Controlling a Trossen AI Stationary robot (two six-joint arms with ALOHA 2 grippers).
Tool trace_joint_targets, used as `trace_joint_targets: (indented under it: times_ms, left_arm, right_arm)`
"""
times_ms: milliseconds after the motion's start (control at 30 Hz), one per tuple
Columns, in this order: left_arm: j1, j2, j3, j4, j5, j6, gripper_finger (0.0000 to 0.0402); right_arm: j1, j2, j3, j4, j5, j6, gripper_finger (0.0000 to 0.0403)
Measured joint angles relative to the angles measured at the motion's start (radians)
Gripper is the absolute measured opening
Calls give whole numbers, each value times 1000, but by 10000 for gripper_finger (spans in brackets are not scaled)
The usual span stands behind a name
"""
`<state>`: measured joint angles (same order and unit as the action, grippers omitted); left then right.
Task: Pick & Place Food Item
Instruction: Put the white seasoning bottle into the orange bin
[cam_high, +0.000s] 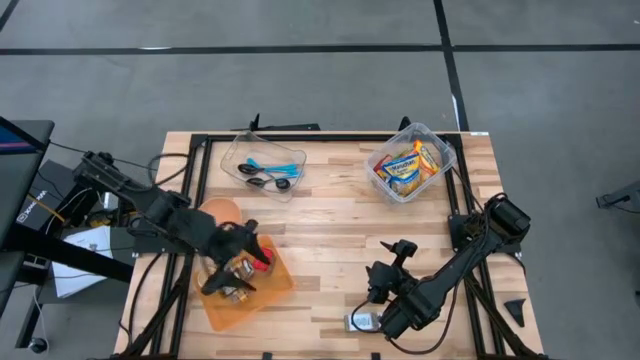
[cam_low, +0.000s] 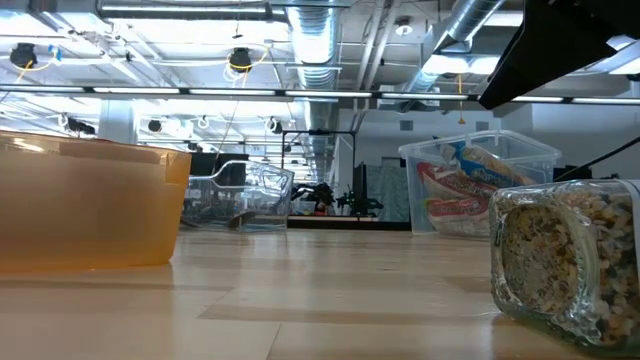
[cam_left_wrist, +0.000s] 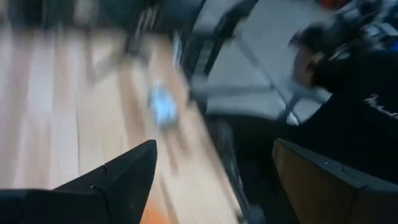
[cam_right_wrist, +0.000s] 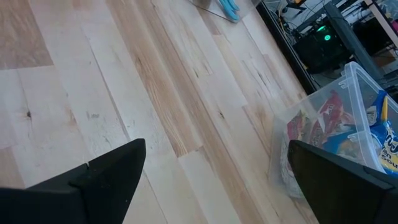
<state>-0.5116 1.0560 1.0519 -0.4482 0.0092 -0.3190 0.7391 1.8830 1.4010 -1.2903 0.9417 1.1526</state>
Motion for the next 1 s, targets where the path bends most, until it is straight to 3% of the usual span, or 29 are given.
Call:
trace_joint_targets:
  times_ms: [133, 333, 700, 1000]
  left_arm:
    - [-37, -7, 1, 195, -2, 272, 314]
    - [-122, 21, 0, 274, 8, 653, 314]
    - [-145, 192, -2, 143, -63, 633, 314]
    - [-66, 369, -2, 152, -92, 573, 314]
  right_arm:
    - [6, 0, 0, -8, -2, 0, 388]
    - [32, 0, 0, -12, -48, 0, 388]
    - [99, 0, 0, -7, -107, 19, 388]
    - [131, 0, 0, 135, -404, 18, 388]
